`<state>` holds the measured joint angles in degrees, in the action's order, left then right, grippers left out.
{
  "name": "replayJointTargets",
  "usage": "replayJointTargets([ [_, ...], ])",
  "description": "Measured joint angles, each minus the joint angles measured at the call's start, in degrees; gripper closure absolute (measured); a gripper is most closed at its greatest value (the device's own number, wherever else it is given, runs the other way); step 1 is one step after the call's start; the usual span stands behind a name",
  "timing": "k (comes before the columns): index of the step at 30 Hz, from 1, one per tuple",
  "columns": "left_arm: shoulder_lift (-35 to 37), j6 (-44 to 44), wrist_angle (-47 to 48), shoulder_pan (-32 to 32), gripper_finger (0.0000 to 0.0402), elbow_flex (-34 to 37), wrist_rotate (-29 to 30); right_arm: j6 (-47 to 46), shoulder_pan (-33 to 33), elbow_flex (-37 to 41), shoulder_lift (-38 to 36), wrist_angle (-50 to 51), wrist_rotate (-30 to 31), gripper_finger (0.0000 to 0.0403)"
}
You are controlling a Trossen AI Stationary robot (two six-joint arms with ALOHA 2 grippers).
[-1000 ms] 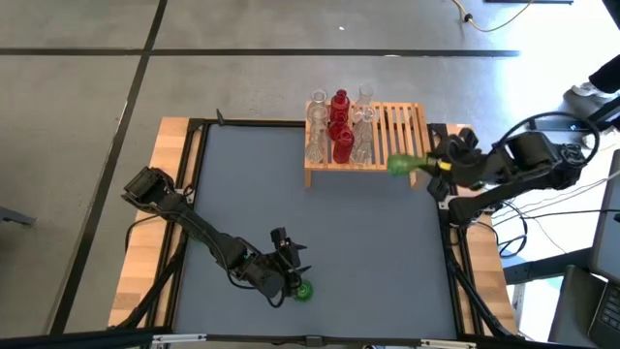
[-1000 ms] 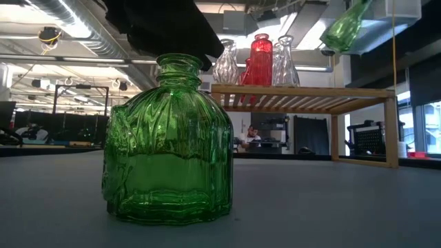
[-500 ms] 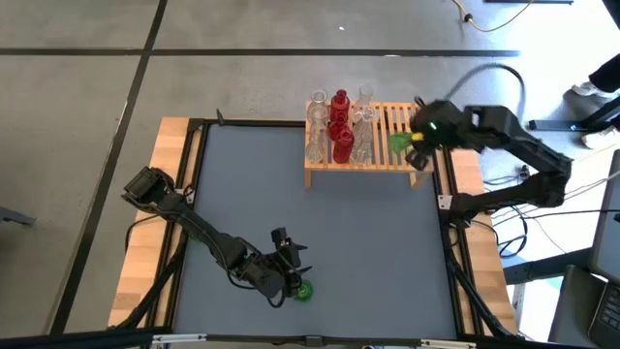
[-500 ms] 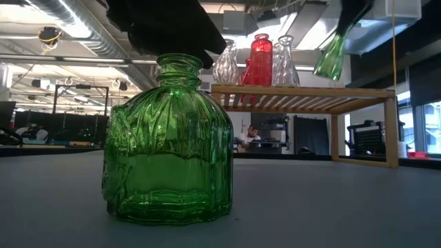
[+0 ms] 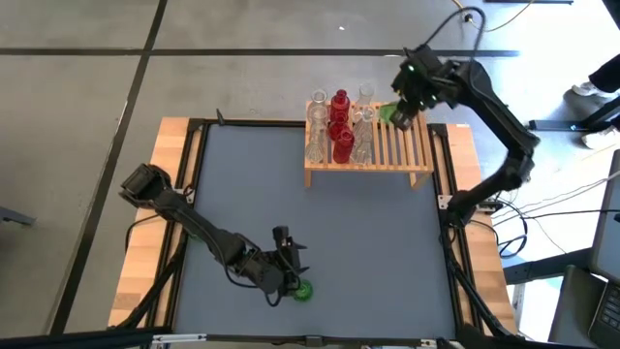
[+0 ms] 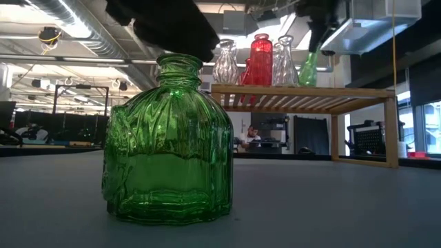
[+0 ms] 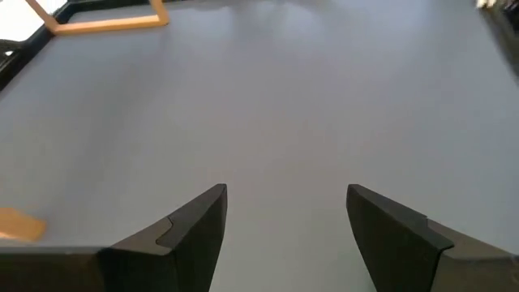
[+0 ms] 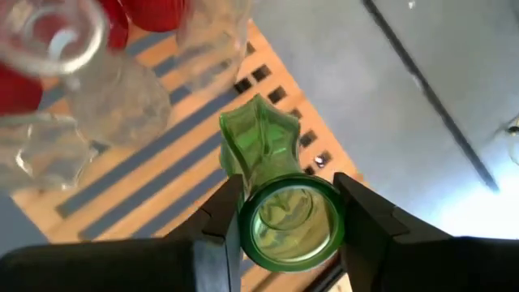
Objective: Sort vases onto shelf
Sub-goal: Put the right green vase onto the shelf
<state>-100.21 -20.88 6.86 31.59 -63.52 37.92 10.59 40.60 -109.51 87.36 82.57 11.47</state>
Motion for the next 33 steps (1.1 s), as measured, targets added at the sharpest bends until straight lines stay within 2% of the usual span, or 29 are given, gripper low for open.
replayJointTargets([
  [3,0.6,0.0,1.9,-0.1,0.0153,0.0,0.1,0.6,2.1,-3.4,4.1,1.4,-3.7,0.0274],
  [9,0.8,1.6,1.7,-0.3,0.0153,0.0,0.1,2.0,3.8,-5.6,9.2,3.0,-4.9,0.0274],
  [22,0.8,1.5,1.5,-1.6,0.0153,0.0,0.0,3.2,3.7,-5.2,10.0,1.4,-6.5,0.0271],
  [33,0.9,1.5,1.5,-1.5,0.0153,0.0,-0.1,2.9,3.7,-5.1,10.0,1.0,-6.6,0.0197],
])
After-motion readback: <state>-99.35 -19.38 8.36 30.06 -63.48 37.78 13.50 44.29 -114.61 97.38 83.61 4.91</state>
